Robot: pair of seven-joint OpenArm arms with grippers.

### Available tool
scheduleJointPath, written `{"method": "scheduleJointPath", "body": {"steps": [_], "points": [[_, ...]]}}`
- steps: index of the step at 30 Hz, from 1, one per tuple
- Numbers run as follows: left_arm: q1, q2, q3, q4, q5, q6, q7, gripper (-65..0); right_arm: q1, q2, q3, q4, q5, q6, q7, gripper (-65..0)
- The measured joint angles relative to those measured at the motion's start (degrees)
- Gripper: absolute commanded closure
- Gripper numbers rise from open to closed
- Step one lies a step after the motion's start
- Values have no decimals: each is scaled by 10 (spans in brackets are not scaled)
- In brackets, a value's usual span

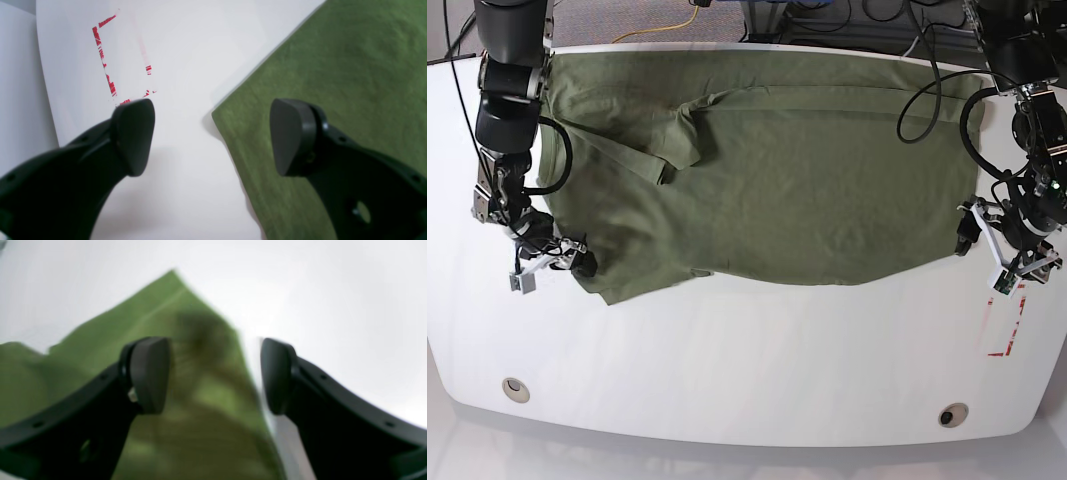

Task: Layout the t-shirt on the table in an organized manner, then fold the t-shirt properly

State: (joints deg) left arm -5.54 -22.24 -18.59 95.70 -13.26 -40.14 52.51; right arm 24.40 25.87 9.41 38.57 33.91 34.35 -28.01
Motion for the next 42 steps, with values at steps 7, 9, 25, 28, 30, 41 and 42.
{"method": "scheduleJointPath", "body": {"steps": [7, 9, 25, 28, 30, 41, 42], "points": [[0, 0, 0, 0, 0, 0, 0, -512, 2, -11, 0, 0, 0, -2, 5, -409], [0, 0, 0, 0, 0, 0, 0, -512, 2, -12, 0, 0, 0, -2, 6, -400], [-16, -2, -59, -70, 5, 2, 3, -511, 8, -12, -2, -2, -7, -13, -17, -6], [-36, -2, -58, -109, 9, 2, 3, -511, 8, -13, -2, -2, -9, -13, -16, -3], [-47, 0, -56, -130, 5, 2, -1, -511, 8, -13, -2, -1, -9, -12, -16, -2], [-103, 3, -55, -249, 4, 2, -2, -511, 7, -13, -2, -2, -9, -12, -16, -2], [-109, 6, -56, -258, 4, 2, -2, -511, 7, -13, -2, -2, -9, -12, -16, -2]]}}
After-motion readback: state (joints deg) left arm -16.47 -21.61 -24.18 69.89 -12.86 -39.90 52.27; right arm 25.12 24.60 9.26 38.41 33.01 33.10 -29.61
